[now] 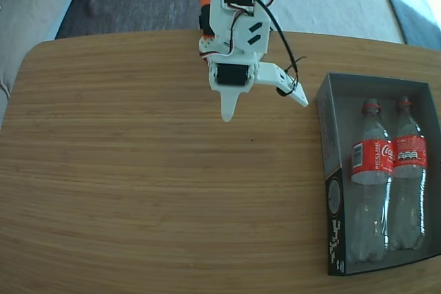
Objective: Grasp the bottles and put them in the box.
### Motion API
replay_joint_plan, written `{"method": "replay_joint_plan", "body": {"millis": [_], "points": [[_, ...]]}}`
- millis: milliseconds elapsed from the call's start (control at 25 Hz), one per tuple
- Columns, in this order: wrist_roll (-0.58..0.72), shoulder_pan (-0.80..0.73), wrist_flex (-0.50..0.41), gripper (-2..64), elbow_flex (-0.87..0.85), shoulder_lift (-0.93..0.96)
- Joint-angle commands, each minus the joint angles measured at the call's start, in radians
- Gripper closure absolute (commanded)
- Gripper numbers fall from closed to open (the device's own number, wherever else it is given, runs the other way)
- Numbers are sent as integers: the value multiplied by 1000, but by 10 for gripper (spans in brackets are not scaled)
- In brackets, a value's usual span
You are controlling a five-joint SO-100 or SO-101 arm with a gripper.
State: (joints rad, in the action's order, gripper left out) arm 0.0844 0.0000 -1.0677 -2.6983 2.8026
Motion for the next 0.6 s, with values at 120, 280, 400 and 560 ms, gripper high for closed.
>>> {"method": "replay_joint_plan", "body": {"millis": [120,280,400,560], "points": [[-5,5,46,606,-9,12],[-5,5,41,606,-14,25],[-5,6,-12,606,-26,98],[-5,46,-106,606,-49,236]]}}
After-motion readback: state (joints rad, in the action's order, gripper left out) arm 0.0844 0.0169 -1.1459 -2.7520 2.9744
